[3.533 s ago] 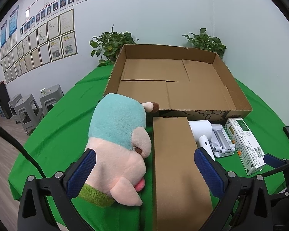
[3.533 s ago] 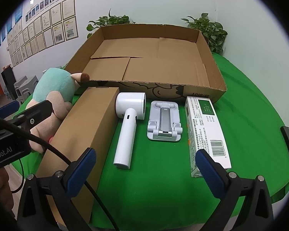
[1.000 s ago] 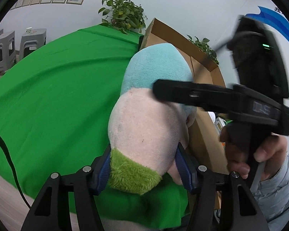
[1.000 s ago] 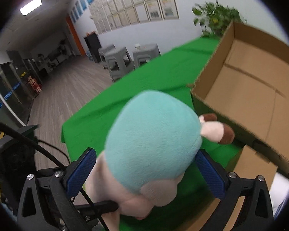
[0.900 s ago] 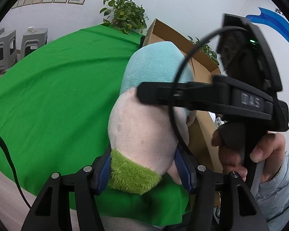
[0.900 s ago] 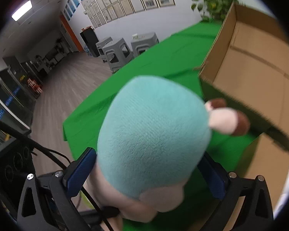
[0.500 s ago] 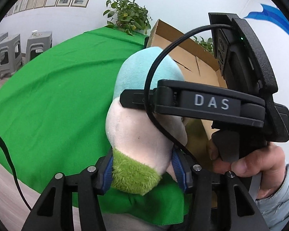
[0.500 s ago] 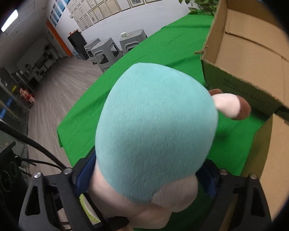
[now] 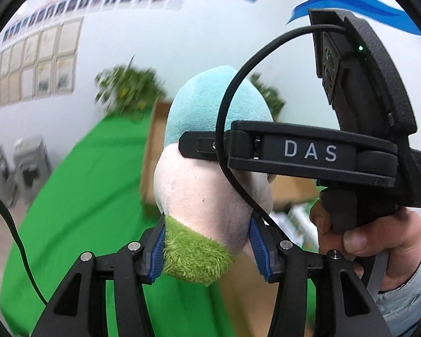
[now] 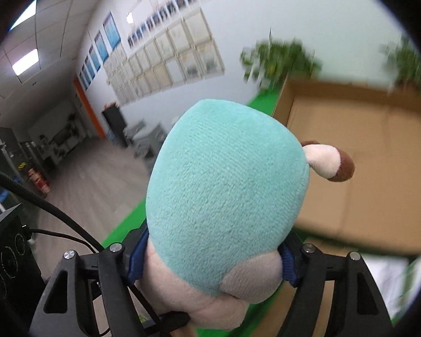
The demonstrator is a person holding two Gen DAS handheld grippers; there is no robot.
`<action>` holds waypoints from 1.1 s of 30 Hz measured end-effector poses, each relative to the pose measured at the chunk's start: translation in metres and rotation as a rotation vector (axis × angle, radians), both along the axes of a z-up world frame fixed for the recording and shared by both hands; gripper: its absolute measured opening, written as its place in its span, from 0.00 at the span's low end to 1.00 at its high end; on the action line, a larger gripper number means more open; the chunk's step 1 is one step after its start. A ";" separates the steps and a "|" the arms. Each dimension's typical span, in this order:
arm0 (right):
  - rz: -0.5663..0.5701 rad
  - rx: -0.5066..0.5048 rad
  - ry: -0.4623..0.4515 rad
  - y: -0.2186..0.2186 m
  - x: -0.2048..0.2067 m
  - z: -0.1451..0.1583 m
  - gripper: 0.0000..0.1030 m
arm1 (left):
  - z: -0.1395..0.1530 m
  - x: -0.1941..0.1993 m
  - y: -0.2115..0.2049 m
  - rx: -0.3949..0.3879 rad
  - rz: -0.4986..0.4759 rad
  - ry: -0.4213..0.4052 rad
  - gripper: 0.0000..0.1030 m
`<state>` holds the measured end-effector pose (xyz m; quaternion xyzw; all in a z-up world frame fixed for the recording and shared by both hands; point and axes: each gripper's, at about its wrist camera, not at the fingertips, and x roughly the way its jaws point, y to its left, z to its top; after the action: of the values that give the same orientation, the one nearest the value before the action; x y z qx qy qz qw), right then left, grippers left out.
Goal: Organize objects
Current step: 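Carry the plush pig into the cardboard tray and open both tools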
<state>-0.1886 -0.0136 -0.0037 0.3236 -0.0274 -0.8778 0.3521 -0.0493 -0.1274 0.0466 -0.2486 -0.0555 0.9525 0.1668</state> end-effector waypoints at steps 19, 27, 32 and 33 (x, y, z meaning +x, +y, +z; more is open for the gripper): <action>-0.115 0.329 -0.032 -0.008 -0.158 0.022 0.70 | -0.027 -0.231 -0.017 0.219 -0.093 -0.248 0.48; -0.063 0.404 -0.172 -0.036 -0.195 -0.050 0.70 | -0.129 -0.276 -0.062 0.171 -0.036 -0.384 0.54; -0.002 0.447 -0.186 -0.056 -0.196 -0.065 0.70 | -0.127 -0.260 -0.066 0.043 -0.005 -0.335 0.51; -0.009 0.481 -0.175 -0.060 -0.196 -0.070 0.71 | -0.124 -0.256 -0.068 0.022 -0.010 -0.291 0.51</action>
<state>-0.3849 -0.0734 -0.0735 0.4729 0.1504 -0.8292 0.2571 -0.3051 -0.1953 -0.0772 -0.3826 -0.0883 0.9049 0.1645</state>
